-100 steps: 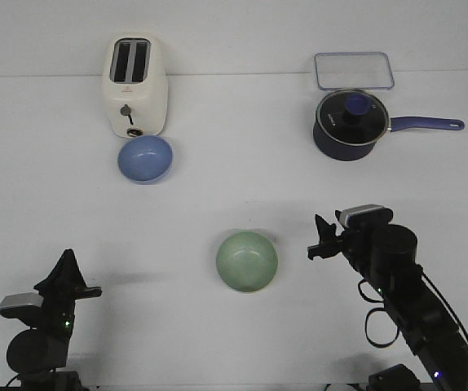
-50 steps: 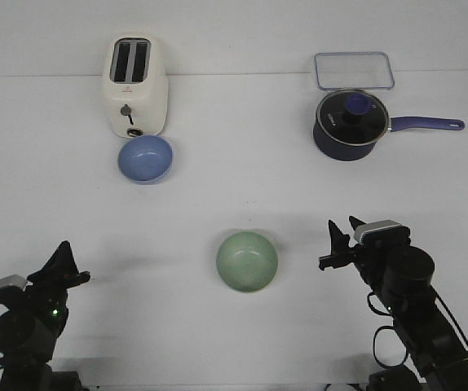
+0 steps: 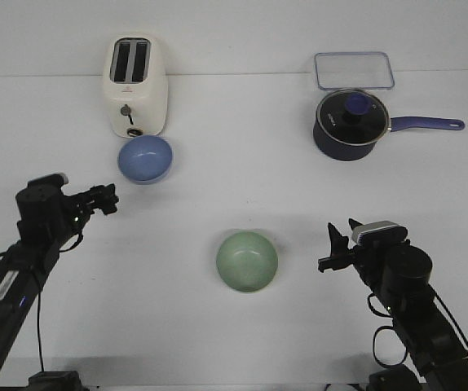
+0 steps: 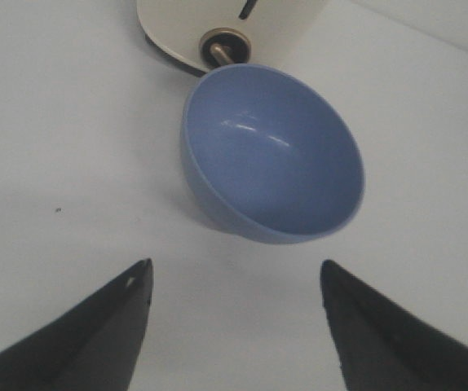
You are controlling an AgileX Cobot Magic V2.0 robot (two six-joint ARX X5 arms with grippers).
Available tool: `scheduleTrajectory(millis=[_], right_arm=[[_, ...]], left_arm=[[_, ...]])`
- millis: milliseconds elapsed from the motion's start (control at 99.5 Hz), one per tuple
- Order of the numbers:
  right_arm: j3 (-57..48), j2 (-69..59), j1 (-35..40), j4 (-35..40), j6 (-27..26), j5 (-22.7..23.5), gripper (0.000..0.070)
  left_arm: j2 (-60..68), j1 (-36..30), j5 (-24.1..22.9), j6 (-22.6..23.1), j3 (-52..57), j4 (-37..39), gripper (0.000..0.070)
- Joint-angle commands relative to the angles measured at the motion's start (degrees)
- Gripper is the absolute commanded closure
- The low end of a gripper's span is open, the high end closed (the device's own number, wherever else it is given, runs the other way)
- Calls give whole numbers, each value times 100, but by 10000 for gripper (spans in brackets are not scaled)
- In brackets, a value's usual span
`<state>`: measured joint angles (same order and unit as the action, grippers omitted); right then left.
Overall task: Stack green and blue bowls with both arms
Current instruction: 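Grasp the blue bowl rim with the left gripper and lift it, then carry the blue bowl over the green bowl and lower it inside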
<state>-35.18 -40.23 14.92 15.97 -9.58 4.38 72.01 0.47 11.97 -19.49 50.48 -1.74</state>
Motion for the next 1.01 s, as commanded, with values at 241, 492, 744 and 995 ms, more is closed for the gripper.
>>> scheduleTrajectory(millis=[241, 492, 744, 995], right_arm=[[-13, -35, 7, 129, 94, 9, 392], [-13, -37, 7, 205, 111, 9, 392], [-4, -33, -31, 341, 136, -179, 392], [142, -26, -457, 339, 140, -286, 393]], left_arm=[[2544, -11, 39, 35, 1683, -15, 266], [3639, -24, 461, -264, 2542, -142, 347], [3565, -48, 463, -216, 2579, -313, 686], [2446, -55, 1060, 476, 2566, -1331, 687]])
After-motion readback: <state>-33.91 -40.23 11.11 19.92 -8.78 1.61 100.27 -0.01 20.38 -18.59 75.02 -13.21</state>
